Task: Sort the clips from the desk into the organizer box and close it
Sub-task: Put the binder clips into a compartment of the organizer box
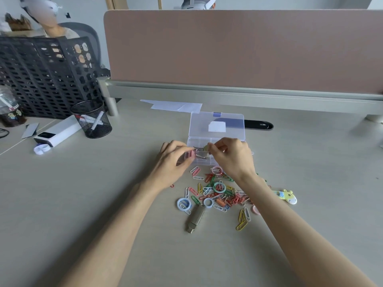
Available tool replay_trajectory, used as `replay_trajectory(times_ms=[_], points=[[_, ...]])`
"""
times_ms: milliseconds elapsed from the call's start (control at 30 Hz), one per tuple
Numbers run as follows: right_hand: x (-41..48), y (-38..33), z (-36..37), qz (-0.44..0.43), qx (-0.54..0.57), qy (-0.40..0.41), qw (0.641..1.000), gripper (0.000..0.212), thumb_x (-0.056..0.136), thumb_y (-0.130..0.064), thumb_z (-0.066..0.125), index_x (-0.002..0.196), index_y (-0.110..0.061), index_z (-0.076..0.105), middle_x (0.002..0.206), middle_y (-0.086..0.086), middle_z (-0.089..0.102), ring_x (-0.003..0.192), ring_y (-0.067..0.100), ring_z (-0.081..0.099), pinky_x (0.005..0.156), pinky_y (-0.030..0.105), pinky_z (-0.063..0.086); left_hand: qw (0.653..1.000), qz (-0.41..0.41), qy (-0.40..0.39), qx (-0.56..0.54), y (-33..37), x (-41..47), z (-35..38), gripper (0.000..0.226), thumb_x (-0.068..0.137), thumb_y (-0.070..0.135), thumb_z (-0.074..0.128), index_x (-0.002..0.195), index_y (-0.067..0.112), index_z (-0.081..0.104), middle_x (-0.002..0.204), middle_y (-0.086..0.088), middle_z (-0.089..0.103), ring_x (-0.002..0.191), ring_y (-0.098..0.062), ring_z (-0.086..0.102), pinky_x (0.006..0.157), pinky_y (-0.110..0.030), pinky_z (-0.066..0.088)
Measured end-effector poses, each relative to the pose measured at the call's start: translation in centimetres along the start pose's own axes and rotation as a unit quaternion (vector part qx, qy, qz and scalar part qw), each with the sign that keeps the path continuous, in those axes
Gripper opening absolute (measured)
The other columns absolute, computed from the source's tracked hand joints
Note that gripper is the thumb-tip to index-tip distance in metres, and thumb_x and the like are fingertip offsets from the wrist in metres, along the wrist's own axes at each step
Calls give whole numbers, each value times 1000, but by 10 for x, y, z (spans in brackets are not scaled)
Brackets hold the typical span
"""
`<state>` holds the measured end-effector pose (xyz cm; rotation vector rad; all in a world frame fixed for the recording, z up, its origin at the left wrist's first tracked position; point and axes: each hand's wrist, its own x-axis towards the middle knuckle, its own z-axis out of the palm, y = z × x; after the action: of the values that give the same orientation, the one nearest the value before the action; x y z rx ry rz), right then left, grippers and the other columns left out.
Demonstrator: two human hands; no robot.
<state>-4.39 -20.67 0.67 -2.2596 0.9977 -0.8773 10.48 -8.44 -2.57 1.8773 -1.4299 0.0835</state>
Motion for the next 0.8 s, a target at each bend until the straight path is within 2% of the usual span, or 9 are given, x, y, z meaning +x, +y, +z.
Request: replay_trajectory(times_ms=[100,333,367,433,500,567,667,733,800], points=[[-2,-3,0,2,-32,6,999,28,81,-44,58,82,-21,73,78,1,74,75,23,66,69,34,55,1000,-6,1,4,1,0,-2,47,85,52,44,115,22,66,111,4,57,105,-15,45,93,-24,37],[-1,-5,6,10,-41,3,999,23,80,-41,57,82,-23,72,77,4,73,75,28,65,69,36,55,1000,-3,-7,1,0,1,-1,36,87,34,38,96,25,72,117,2,57,109,-21,44,92,-9,25],[-1,-5,7,8,-42,-1,999,22,80,-40,57,83,-23,71,77,4,73,75,28,65,68,36,55,1000,-5,-7,-1,0,1,0,34,88,29,39,95,25,72,118,2,56,110,-20,43,92,-10,27],[-1,-6,8,5,-49,-9,999,20,82,-38,56,81,-24,70,76,3,73,74,29,64,66,36,54,1000,-12,-5,-5,0,1,0,32,89,19,40,95,24,72,120,4,54,110,-15,37,95,-23,38],[-1,-7,10,-3,-53,-15,998,20,83,-37,55,79,-24,70,76,1,73,73,28,64,64,36,53,1000,-28,0,-13,3,1,-3,31,90,12,42,93,22,71,120,5,52,108,-11,33,83,-35,51],[-1,-8,9,-20,-55,-19,998,19,83,-34,56,79,-22,71,76,0,73,72,27,63,60,34,52,999,-29,16,-16,6,0,-5,32,88,16,40,90,21,71,118,5,53,107,-11,34,72,-30,54],[1,-7,10,-47,-59,-35,997,17,85,-27,56,82,-20,72,81,-1,72,73,26,63,58,32,50,999,-22,31,-21,9,0,-8,40,82,31,31,86,21,70,113,11,53,105,-11,37,62,-22,49],[2,-7,11,-61,-65,-35,995,17,84,-24,55,81,-18,71,82,0,71,77,26,61,58,32,49,999,-17,27,-24,8,-1,-8,30,87,19,40,86,20,69,108,15,52,103,-11,38,63,-25,53],[2,-5,12,-80,-69,-29,994,15,84,-21,55,82,-19,70,85,-1,69,82,25,59,59,32,48,1000,-5,25,-12,7,0,-7,26,89,8,45,87,19,69,106,15,55,102,-11,39,71,-24,51]])
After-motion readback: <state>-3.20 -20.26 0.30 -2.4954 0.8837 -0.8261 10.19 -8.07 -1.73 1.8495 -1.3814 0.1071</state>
